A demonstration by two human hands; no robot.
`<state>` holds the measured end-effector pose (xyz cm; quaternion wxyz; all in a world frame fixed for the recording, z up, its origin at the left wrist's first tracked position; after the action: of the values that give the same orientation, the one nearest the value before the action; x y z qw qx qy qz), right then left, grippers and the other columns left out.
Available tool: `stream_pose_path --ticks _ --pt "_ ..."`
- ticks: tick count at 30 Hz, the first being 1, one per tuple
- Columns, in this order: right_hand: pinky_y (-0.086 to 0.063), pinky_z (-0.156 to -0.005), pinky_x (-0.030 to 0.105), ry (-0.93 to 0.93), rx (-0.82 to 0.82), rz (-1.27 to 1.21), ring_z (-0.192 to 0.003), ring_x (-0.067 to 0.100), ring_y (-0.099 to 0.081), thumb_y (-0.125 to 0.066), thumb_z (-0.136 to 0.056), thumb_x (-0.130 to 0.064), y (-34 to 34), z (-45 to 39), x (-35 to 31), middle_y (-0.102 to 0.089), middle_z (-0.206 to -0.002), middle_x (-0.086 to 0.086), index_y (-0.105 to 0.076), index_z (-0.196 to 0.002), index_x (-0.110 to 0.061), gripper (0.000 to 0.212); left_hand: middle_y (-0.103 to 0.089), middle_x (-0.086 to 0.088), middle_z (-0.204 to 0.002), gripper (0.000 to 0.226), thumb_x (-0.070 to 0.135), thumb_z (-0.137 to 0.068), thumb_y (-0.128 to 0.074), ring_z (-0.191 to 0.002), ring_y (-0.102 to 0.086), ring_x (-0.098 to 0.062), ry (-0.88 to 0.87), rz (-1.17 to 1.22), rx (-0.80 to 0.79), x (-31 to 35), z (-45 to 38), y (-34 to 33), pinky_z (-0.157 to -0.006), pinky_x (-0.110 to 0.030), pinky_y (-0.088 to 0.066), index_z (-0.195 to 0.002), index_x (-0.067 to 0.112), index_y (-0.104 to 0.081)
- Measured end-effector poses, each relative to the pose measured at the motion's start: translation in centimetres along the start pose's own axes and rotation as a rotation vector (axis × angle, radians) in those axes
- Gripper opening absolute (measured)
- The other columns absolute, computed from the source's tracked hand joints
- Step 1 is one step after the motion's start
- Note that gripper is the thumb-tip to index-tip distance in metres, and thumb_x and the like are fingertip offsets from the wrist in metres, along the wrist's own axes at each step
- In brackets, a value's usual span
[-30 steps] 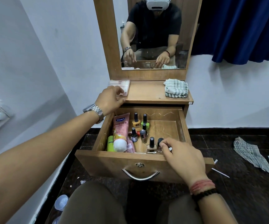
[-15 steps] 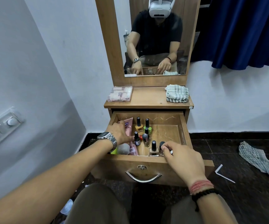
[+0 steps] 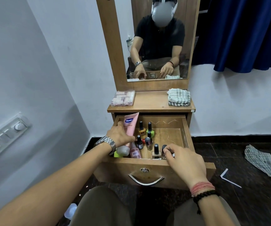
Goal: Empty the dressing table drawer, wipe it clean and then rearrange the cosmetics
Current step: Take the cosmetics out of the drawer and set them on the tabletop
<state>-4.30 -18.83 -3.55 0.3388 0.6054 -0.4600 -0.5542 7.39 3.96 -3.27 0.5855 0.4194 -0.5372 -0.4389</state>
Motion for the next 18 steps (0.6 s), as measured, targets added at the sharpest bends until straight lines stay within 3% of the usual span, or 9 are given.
stream_pose_path --ticks 7,10,13,18 --pt "-0.024 -0.045 0.019 0.004 0.008 -0.003 -0.059 0.005 -0.047 -0.034 -0.097 -0.047 0.1 0.0 0.0 -0.056 -0.066 -0.015 -0.059 -0.103 -0.044 0.026 -0.064 -0.003 -0.112 0.062 0.046 -0.073 -0.073 -0.089 -0.061 -0.019 -0.098 0.153 -0.011 0.9 0.8 3.0 -0.073 -0.03 -0.051 -0.122 0.017 -0.048" --pt "-0.024 -0.044 0.019 0.004 0.009 0.003 -0.057 0.003 -0.045 -0.033 -0.097 -0.048 0.1 0.1 -0.1 -0.055 -0.066 -0.015 -0.059 -0.103 -0.044 0.026 -0.064 0.001 -0.107 0.059 0.042 -0.072 -0.075 -0.084 -0.061 -0.015 -0.139 0.253 0.079 1.3 0.9 5.9 -0.071 -0.028 -0.054 -0.119 0.02 -0.048" --pt "-0.024 -0.045 0.019 -0.001 0.004 0.004 -0.06 0.005 -0.047 -0.033 -0.097 -0.048 0.1 0.1 0.0 -0.057 -0.07 -0.015 -0.058 -0.103 -0.043 0.026 -0.061 0.0 -0.111 0.07 0.036 -0.071 -0.079 -0.092 -0.062 -0.017 -0.156 0.444 0.192 1.6 0.2 9.0 -0.075 -0.03 -0.054 -0.127 0.018 -0.043" --pt "-0.03 -0.05 0.025 -0.012 -0.009 -0.01 -0.067 0.009 -0.053 -0.031 -0.097 -0.049 -0.1 0.1 0.1 -0.066 -0.081 -0.014 -0.055 -0.104 -0.045 0.026 -0.057 -0.001 -0.118 0.078 0.034 -0.067 -0.082 -0.101 -0.058 -0.019 -0.155 0.558 0.356 2.1 -2.9 12.8 -0.081 -0.035 -0.054 -0.129 0.016 -0.038"
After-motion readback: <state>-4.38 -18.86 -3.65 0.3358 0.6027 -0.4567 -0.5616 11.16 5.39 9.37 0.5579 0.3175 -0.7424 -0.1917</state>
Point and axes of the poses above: each hand's wrist, its own z-axis away from the middle knuckle, its own y-axis out of the back of the hand, x = y × z, the point moved 9 cm from there along -z, towards the middle knuckle
